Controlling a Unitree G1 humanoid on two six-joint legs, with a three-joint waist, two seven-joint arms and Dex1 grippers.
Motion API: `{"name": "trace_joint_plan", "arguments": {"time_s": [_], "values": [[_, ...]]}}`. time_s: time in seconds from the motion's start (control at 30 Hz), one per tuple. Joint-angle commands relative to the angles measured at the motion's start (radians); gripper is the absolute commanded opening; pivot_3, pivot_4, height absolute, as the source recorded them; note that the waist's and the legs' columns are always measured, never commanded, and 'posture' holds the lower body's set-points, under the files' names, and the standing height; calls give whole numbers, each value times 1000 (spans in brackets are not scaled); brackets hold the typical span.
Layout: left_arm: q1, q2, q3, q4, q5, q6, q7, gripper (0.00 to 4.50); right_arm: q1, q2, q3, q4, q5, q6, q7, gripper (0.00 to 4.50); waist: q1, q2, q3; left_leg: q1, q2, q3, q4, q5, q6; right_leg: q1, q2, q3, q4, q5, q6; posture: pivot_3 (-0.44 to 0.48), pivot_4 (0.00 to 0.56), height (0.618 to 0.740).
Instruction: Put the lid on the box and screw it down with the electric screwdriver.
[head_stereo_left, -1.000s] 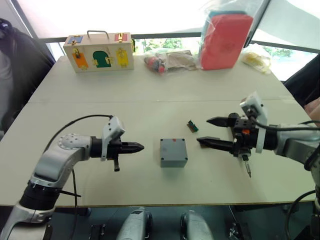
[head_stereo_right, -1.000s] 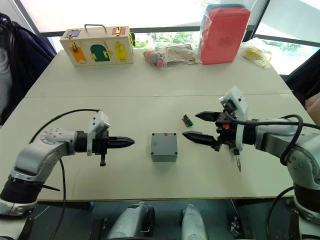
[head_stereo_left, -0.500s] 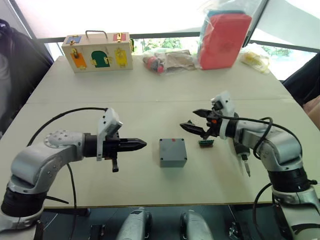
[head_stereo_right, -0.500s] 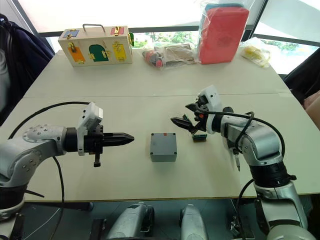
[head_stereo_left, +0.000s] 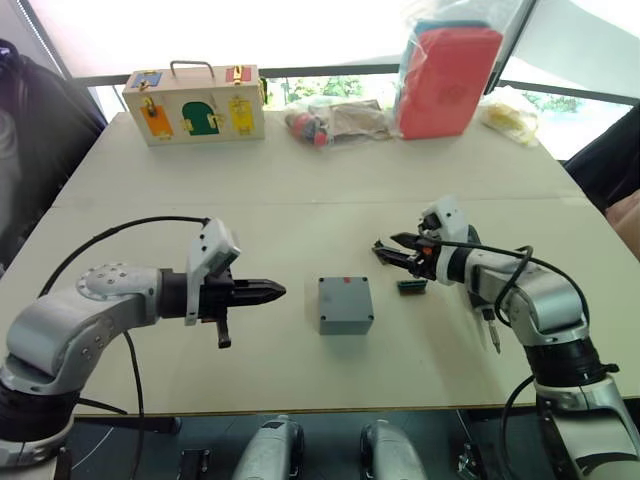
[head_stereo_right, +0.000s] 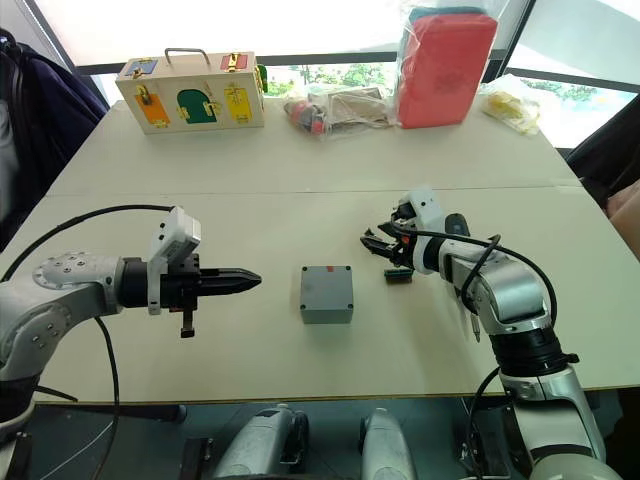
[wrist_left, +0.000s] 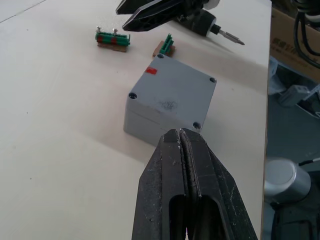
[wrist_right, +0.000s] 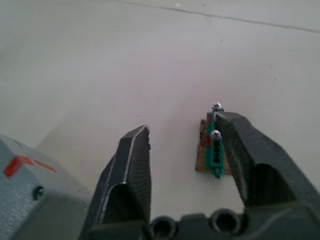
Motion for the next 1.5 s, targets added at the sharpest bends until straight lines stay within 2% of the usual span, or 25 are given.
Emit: {"name": "trace_joint_plan", "arguments": {"time_s": [0.03, 0.67, 0.73, 0.77, 0.8, 0.87, 1.5], "values": [[4, 15, 13, -27, 0, -22, 4, 0, -15, 23, -5, 22, -33, -53, -6, 1684, 0, 0, 0, 0, 0, 0, 0, 0, 0, 0, 0, 0, 0, 0, 0, 0, 150, 740], [-4, 8, 1, -25, -10, -25, 25, 0, -72, 72, -11, 189, -116, -160, 10, 1684, 1, 0, 0, 0, 0, 0, 0, 0, 0, 0, 0, 0, 0, 0, 0, 0, 150, 740], [-2, 9, 0, -26, -8, -27, 25, 0, -73, 75, -10, 198, -120, -166, 11, 1153, 1, 0, 0, 0, 0, 0, 0, 0, -1, 0, 0, 0, 0, 0, 0, 0, 150, 740], [-2, 9, 0, -25, -8, -27, 25, 0, -74, 76, -10, 201, -122, -169, 12, 1055, 1, 0, 0, 0, 0, 0, 0, 0, -1, 0, 0, 0, 0, 0, 0, 0, 150, 740], [-2, 8, -1, -24, -7, -28, 25, 0, -74, 77, -9, 205, -124, -172, 12, 453, 1, 0, 0, 0, 0, 0, 0, 0, -1, 0, 0, 0, 0, 0, 0, 0, 150, 740], [0, 7, 0, -25, -9, -27, 26, 0, -73, 79, -10, 207, -127, -176, 14, 102, 0, 0, 0, 0, 0, 0, 0, 0, -1, 0, 0, 0, 0, 0, 0, 0, 150, 740], [0, -5, -29, 4, 7, -57, 19, 0, -47, 95, -77, 94, -86, -86, -5, 102, 1, 0, 0, 0, 0, 0, 0, 0, -1, 0, 0, 0, 0, 0, 0, 0, 150, 740]]}}
